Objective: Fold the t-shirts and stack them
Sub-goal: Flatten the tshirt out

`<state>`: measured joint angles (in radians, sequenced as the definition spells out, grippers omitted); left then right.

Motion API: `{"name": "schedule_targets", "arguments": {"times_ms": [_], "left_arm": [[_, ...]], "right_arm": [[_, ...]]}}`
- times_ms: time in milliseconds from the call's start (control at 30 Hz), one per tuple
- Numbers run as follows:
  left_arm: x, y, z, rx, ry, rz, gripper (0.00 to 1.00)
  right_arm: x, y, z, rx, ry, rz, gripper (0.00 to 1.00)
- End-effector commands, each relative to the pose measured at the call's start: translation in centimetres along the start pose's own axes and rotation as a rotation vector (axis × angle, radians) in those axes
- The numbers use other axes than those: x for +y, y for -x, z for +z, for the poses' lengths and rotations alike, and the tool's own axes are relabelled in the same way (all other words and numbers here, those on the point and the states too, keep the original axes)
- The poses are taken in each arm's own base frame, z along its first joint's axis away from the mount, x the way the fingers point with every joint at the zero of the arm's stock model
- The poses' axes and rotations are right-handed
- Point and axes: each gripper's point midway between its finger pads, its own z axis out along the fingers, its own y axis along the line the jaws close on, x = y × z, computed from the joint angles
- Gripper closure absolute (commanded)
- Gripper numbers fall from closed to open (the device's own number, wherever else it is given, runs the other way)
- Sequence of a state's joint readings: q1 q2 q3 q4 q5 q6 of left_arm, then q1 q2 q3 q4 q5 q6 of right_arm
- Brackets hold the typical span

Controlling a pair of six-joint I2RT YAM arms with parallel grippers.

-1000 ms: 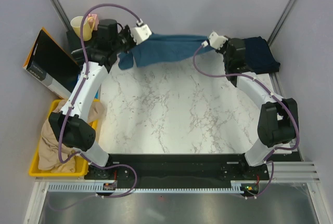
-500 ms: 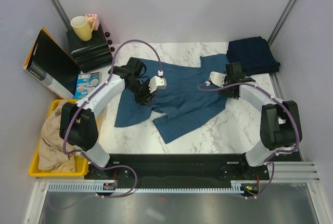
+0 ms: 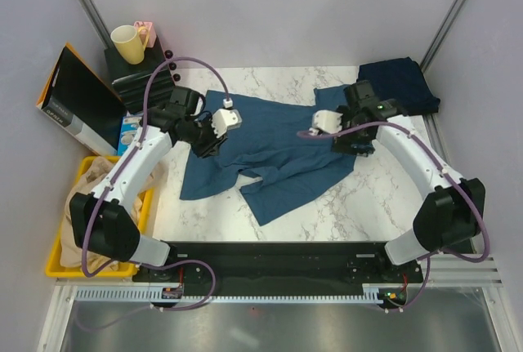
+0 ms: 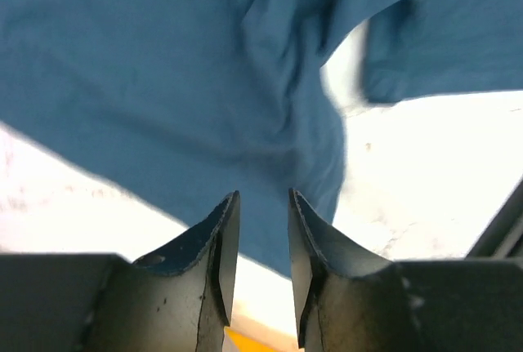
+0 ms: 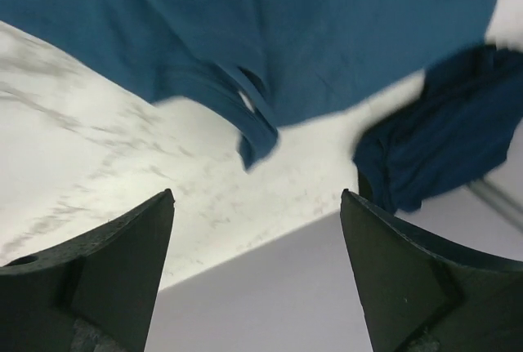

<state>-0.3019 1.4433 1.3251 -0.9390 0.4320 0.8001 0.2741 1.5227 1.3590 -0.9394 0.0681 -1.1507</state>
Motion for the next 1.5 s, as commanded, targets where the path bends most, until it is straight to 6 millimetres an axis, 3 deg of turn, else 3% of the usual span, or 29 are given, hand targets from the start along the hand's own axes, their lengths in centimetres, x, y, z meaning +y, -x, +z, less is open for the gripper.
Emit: {"name": "schedule_targets", "arguments": {"times_ms": [0, 33, 67, 267, 500, 733, 1033, 1133, 1233, 1267, 1333, 1367, 1400, 1467], "left_arm": [[4.6, -4.9, -0.1, 0.084, 0.242, -0.122, 0.64], [5.3, -5.5, -0.1, 0.094, 0.270, -0.141, 0.65], [6.1, -6.6, -0.4, 0.106, 0.298, -0.176, 0.66], [8.1, -8.4, -2.1, 0.106, 0.367, -0.257, 0.66], [8.7, -8.1, -3.9, 0.087, 0.406, -0.231, 0.66], [7.3, -8.0, -4.3, 0.076, 0.358, -0.220, 0.65], [6.4, -8.2, -4.2, 0.084, 0.328, -0.234, 0.65], [6.5, -8.4, -4.3, 0.095, 0.332, -0.230, 0.65], [6.5, -8.2, -4.4, 0.092, 0.331, -0.224, 0.65], [6.5, -8.2, -4.5, 0.090, 0.331, -0.225, 0.65], [6.2, -8.2, -4.5, 0.091, 0.321, -0.224, 0.65], [6.0, -8.3, -4.4, 0.095, 0.312, -0.215, 0.65], [5.7, -8.3, -4.4, 0.092, 0.301, -0.207, 0.65], [4.7, -8.9, -4.1, 0.105, 0.264, -0.178, 0.65]], "right_arm": [[8.7, 7.7, -1.4, -0.164, 0.229, -0.046, 0.12], [9.3, 9.2, -1.2, -0.198, 0.233, -0.047, 0.12], [11.4, 11.1, -0.8, -0.218, 0.272, -0.086, 0.12], [16.2, 16.7, 1.0, -0.285, 0.347, -0.118, 0.13], [20.0, 19.5, 4.1, -0.266, 0.423, -0.181, 0.16], [23.8, 22.4, 5.4, -0.288, 0.455, -0.240, 0.16], [26.9, 22.7, 8.1, -0.279, 0.488, -0.205, 0.16], [27.8, 22.0, 9.2, -0.253, 0.502, -0.197, 0.25], [28.3, 21.1, 10.4, -0.215, 0.495, -0.198, 0.40], [28.2, 20.9, 10.7, -0.209, 0.487, -0.194, 0.55], [27.9, 20.3, 11.1, -0.186, 0.462, -0.196, 0.70], [27.6, 20.1, 11.1, -0.176, 0.443, -0.196, 0.95], [27.3, 19.8, 10.9, -0.163, 0.427, -0.197, 1.00], [25.7, 19.1, 9.9, -0.150, 0.362, -0.215, 1.00]]}}
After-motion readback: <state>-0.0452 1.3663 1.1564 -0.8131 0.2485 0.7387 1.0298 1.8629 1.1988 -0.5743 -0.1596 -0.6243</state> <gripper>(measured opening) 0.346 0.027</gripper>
